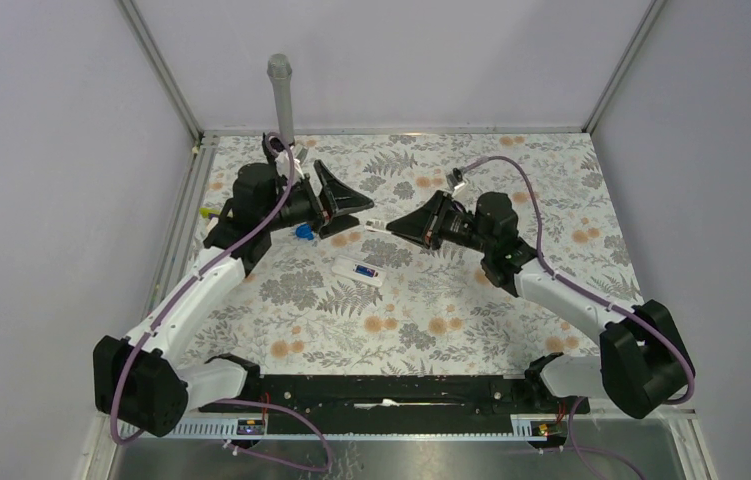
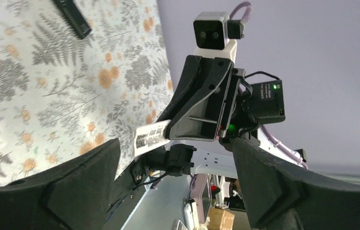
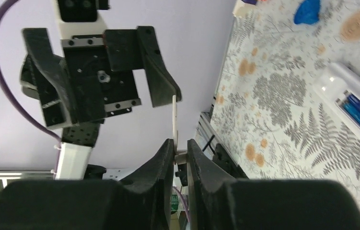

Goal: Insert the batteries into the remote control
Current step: Adjust the battery cover, then place the battery cover on the remote control.

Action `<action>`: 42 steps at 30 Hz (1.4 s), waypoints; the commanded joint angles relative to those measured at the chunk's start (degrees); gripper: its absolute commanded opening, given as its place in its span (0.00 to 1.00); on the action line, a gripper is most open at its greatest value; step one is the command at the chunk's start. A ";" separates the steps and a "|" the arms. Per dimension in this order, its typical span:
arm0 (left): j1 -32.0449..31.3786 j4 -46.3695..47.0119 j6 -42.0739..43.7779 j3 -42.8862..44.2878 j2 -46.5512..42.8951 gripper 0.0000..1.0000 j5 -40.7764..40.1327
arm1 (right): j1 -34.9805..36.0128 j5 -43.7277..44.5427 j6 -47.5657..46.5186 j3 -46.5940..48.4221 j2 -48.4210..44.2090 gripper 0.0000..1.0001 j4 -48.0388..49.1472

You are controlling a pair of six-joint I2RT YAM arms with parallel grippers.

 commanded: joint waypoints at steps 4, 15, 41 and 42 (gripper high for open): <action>3.59 -13.93 12.58 -6.48 -3.07 0.99 -14.79 | 3.06 7.97 -0.61 -8.42 -0.72 0.00 3.69; 6.14 -18.00 16.38 -13.84 4.01 0.95 -22.38 | 9.99 14.89 2.87 -10.33 16.64 0.00 15.69; 8.16 -10.44 16.61 -15.10 14.86 0.74 -16.43 | 11.67 21.40 2.66 -5.96 29.37 0.00 17.43; 8.16 -10.43 16.68 -15.04 15.23 0.74 -16.16 | 11.70 21.29 2.66 -5.74 29.62 0.00 17.25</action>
